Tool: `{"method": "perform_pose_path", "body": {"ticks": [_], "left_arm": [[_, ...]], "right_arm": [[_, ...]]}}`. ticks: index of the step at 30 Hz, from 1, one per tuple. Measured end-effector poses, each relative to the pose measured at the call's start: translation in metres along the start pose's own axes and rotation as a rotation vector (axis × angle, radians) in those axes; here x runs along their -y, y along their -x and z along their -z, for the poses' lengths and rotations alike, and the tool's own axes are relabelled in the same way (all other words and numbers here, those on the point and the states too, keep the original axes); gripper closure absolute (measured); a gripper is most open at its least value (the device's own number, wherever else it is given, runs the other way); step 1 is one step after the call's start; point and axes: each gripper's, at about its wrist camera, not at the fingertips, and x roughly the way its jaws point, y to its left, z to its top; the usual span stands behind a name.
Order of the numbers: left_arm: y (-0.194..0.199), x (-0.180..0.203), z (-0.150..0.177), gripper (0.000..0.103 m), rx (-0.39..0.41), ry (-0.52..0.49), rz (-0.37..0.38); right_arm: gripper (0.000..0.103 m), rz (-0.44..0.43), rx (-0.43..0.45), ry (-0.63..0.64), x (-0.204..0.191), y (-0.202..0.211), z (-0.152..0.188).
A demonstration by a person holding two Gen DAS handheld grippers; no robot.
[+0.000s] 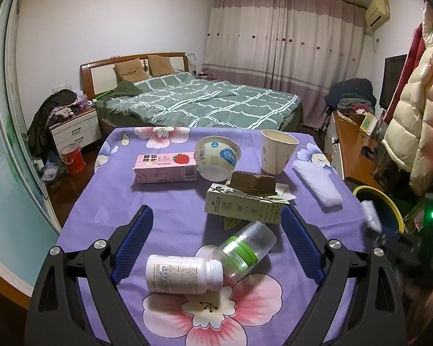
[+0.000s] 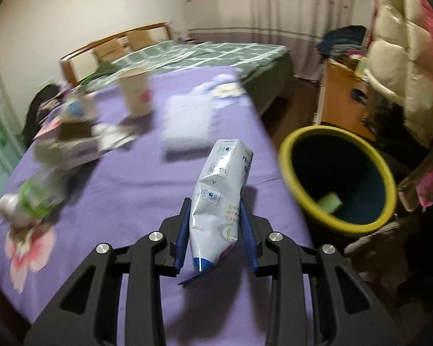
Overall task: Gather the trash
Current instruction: 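Carry the tube to the bin and release it with the right tool, then grasp the white pill bottle with the left tool and lift it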
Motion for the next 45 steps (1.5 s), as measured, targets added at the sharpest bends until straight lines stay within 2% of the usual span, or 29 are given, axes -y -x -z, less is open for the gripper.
{"method": "perform_pose_path", "body": {"ticks": [4,16,21,24,27,31,39,45], "left_arm": [[-0.006,0.004,-0.001,0.014,-0.008,-0.008,-0.003],[-0.023,0.016,-0.003,0.014,-0.039,-0.030,-0.003],[-0.028,0.018,-0.003,0.014,-0.045,-0.029,-0.005],[-0.030,0.018,-0.003,0.014,-0.048,-0.030,-0.005],[-0.033,0.018,-0.003,0.014,-0.053,-0.032,-0.005],[-0.037,0.017,0.000,0.014,-0.061,-0.030,-0.001],[-0.042,0.011,0.016,0.014,-0.093,-0.036,-0.004],[-0.045,-0.006,0.038,0.014,-0.157,-0.027,0.000]], "right_arm": [[0.071,0.071,0.009,-0.076,0.044,-0.014,-0.015],[0.070,0.197,-0.030,-0.237,0.139,-0.065,-0.042],[0.062,0.224,-0.058,-0.296,0.161,-0.085,-0.050],[0.056,0.237,-0.058,-0.312,0.163,-0.087,-0.053],[0.055,0.231,-0.046,-0.334,0.160,-0.081,-0.056],[0.049,0.211,-0.002,-0.328,0.141,-0.066,-0.060],[0.048,0.184,0.069,-0.289,0.094,-0.055,-0.059],[0.048,0.232,0.087,-0.270,0.086,-0.052,-0.060]]}}
